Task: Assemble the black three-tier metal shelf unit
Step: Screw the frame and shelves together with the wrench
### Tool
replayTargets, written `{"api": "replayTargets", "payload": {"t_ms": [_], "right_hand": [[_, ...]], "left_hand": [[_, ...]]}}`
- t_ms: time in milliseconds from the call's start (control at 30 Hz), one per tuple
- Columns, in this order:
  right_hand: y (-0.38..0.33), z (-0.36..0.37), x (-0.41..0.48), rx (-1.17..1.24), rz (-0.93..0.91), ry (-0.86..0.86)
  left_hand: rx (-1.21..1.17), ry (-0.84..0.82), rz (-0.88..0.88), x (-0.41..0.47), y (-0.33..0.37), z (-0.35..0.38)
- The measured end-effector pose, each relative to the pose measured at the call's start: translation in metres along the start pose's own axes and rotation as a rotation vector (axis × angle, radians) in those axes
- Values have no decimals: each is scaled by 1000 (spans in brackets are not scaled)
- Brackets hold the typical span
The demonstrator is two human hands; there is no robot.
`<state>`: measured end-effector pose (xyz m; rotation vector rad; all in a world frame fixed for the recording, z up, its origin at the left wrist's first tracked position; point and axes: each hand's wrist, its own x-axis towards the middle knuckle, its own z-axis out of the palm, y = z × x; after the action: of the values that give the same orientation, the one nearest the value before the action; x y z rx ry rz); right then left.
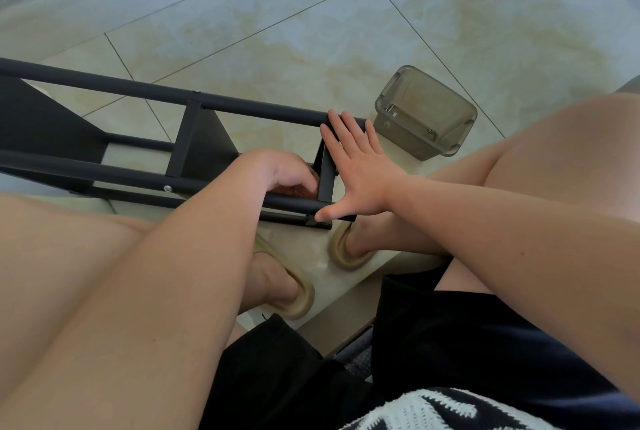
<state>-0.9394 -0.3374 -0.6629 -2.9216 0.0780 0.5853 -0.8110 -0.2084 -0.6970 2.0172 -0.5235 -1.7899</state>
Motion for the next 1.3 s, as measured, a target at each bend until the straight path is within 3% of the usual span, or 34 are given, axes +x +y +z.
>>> {"api": "replayTargets", "payload": {"t_ms": [200, 467, 700, 900, 1300], "right_hand": [[0, 0, 1, 1, 4, -2], [-1, -1, -1, 5, -5, 9], [-1, -1, -1, 4, -1, 1], [-1, -1, -1, 1, -3, 3], [0, 1, 0, -2, -4, 9]], "left_hand": [[-82, -29, -5, 0, -4, -2], [4, -43, -25, -2, -1, 0], [-164, -74, 43, -6, -1, -1], [6, -18, 27, -5, 0, 0], [-92, -35, 7, -7, 0, 0]]}}
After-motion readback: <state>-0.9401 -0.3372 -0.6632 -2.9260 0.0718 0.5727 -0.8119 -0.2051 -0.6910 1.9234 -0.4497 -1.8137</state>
